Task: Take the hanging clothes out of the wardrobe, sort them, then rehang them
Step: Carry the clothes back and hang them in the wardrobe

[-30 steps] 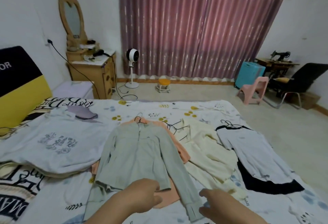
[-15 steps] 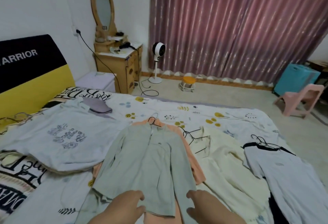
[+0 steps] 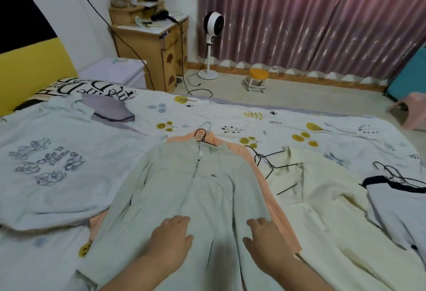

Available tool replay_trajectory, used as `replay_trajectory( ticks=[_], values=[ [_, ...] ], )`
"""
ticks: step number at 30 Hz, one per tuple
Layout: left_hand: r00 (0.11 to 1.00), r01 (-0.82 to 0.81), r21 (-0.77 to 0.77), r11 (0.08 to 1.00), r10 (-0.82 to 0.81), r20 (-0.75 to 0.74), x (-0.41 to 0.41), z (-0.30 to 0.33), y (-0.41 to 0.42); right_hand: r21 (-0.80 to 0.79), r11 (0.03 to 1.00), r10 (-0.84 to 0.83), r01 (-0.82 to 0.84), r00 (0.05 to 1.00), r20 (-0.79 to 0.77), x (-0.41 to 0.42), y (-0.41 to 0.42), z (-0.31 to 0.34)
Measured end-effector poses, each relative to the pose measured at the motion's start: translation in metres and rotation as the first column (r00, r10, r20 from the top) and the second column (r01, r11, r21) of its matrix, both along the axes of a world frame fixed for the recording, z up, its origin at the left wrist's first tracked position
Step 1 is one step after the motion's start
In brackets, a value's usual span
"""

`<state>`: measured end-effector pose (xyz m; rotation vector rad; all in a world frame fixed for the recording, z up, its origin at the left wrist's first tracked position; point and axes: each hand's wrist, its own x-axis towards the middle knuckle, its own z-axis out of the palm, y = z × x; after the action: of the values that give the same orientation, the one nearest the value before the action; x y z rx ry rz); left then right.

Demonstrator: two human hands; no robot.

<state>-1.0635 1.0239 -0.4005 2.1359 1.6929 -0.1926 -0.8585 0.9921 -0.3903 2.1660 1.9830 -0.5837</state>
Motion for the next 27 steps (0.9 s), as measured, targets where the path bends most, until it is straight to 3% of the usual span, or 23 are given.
replay_trajectory(
  ticks=[5,10,16,22,27],
  values=[
    [0.995,-0.029,0.098,0.995,0.038,-0.090,0.021,-0.081,0.071,0.104,0.994,0.009,-0.020,0.995,0.099,0.016,0.067,-0.068],
    [0.995,-0.059,0.216,0.975,0.075,-0.068,0.039,-0.149,0.142,0.207,0.977,-0.072,0.050,0.992,0.100,0.040,0.132,-0.115],
    [0.995,-0.087,0.200,0.976,0.094,-0.028,0.041,-0.221,0.179,0.262,0.962,-0.108,0.082,0.990,0.089,0.056,0.208,-0.145],
    [0.986,-0.157,0.291,0.944,0.132,0.102,0.039,-0.247,0.177,0.328,0.943,-0.085,0.051,0.992,0.088,0.060,0.270,-0.167],
    [0.987,-0.159,0.318,0.935,0.138,0.087,0.037,-0.252,0.180,0.402,0.914,-0.097,0.053,0.991,0.089,0.059,0.333,-0.180]
  ],
)
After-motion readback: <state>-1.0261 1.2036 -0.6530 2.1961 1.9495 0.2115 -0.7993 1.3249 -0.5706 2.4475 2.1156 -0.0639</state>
